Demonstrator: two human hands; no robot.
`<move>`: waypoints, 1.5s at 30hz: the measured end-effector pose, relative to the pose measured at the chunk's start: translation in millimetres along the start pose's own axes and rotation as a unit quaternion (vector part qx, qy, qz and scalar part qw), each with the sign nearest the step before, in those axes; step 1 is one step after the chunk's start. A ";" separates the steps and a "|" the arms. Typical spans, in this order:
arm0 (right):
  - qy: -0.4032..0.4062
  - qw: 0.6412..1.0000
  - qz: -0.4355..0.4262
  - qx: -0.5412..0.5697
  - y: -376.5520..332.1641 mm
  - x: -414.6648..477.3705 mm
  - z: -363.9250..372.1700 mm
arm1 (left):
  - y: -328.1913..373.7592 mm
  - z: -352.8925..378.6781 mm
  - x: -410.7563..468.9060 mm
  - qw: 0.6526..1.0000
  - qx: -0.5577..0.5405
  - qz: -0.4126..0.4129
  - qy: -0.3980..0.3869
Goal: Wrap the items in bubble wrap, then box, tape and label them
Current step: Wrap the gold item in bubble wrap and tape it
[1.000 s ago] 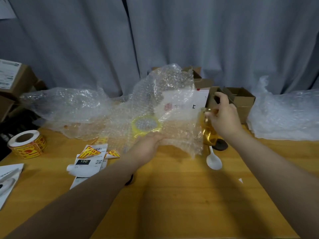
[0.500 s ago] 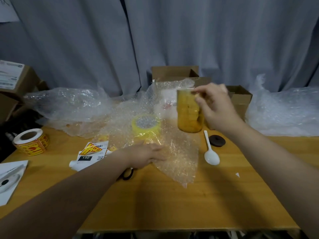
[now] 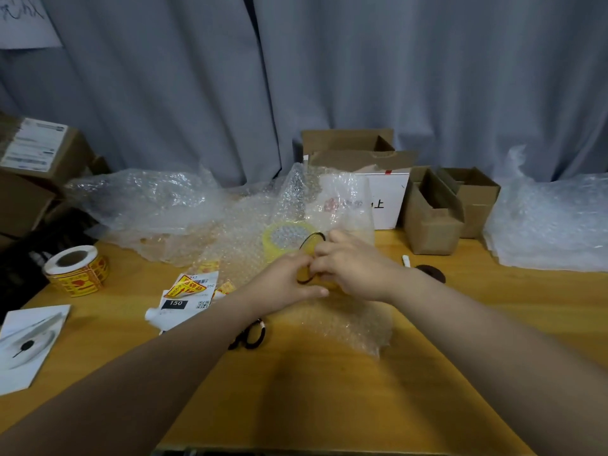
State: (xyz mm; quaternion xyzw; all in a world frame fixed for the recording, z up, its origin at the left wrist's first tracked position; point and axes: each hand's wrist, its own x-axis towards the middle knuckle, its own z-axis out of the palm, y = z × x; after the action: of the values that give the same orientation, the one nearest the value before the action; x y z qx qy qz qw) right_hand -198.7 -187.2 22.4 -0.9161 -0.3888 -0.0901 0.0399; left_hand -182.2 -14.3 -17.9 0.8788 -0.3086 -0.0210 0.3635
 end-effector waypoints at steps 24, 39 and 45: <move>0.274 0.668 0.522 0.454 68.8 -22.8 36.4 | 2.1 14.2 -10.2 0.936 -0.245 -0.207 0.144; 0.304 0.562 0.559 0.528 19.0 -81.0 33.6 | 43.9 29.5 -19.0 0.941 -0.256 -0.165 0.148; 0.242 0.694 0.442 0.513 3.1 -70.1 13.6 | 41.9 33.6 -23.4 0.935 -0.261 -0.225 0.085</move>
State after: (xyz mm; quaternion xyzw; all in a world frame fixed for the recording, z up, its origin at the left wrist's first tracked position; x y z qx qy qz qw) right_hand -242.3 -236.8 -4.7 -0.7658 0.0985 -0.0670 0.6320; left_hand -232.0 -45.2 -19.6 0.7982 -0.0542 -0.1072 0.5903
